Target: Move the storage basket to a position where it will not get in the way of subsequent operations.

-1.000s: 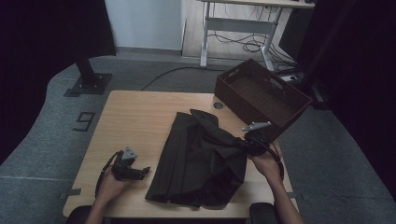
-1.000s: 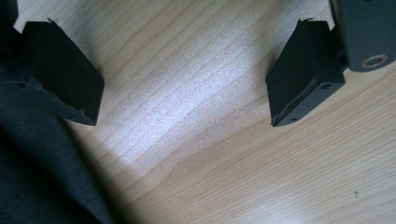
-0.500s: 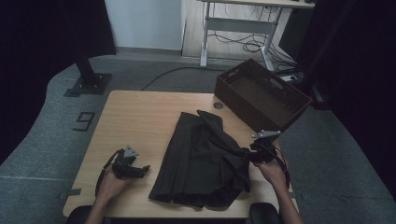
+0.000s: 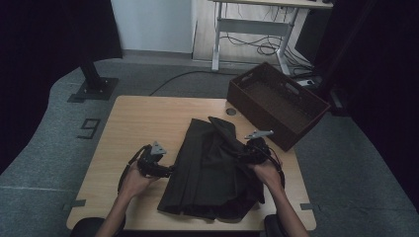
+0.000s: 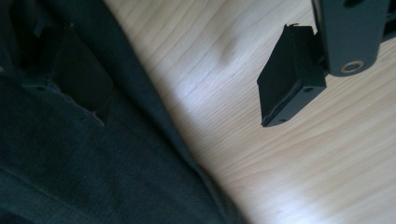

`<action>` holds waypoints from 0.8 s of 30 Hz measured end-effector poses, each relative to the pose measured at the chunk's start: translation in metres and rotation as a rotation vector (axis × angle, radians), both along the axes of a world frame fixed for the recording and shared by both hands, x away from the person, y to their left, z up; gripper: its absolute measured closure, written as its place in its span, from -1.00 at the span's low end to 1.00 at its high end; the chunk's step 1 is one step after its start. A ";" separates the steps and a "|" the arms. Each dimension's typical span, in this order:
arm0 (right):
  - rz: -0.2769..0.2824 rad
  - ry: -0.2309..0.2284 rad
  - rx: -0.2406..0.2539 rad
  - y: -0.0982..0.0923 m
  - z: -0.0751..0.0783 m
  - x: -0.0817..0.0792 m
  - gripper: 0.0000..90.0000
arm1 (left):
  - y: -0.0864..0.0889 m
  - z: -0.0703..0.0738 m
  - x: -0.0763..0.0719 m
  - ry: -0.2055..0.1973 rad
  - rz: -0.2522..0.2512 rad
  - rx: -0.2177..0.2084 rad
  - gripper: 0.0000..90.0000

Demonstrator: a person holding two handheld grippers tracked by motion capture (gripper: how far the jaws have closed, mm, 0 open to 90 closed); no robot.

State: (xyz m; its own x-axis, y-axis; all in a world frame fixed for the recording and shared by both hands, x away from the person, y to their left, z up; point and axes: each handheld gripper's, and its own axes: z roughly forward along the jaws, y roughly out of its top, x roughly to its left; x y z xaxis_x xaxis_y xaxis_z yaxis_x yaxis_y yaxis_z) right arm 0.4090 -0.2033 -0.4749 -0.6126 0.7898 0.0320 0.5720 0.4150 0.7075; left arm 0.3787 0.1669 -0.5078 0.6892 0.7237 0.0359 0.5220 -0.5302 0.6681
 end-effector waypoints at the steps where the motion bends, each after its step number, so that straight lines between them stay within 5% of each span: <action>1: -0.001 0.003 -0.011 0.002 -0.002 0.002 -0.05 | -0.003 -0.004 0.002 0.009 -0.003 0.013 -0.61; 7: -0.028 0.038 -0.059 0.007 -0.015 0.007 0.49 | -0.012 -0.025 0.008 0.065 -0.038 0.023 -0.54; 10: -0.046 0.034 -0.064 0.006 -0.018 0.004 0.79 | -0.012 -0.030 0.009 0.091 -0.042 -0.032 -0.45; 15: -0.062 0.010 -0.034 0.005 -0.012 -0.001 0.90 | -0.014 -0.028 0.006 0.097 -0.085 -0.050 0.01; 21: -0.068 -0.022 -0.012 -0.001 0.006 -0.006 0.90 | -0.020 -0.027 0.004 0.155 -0.095 -0.102 0.67; 24: -0.087 -0.030 -0.010 -0.008 0.014 -0.007 0.90 | -0.022 -0.026 0.003 0.150 -0.098 -0.067 0.96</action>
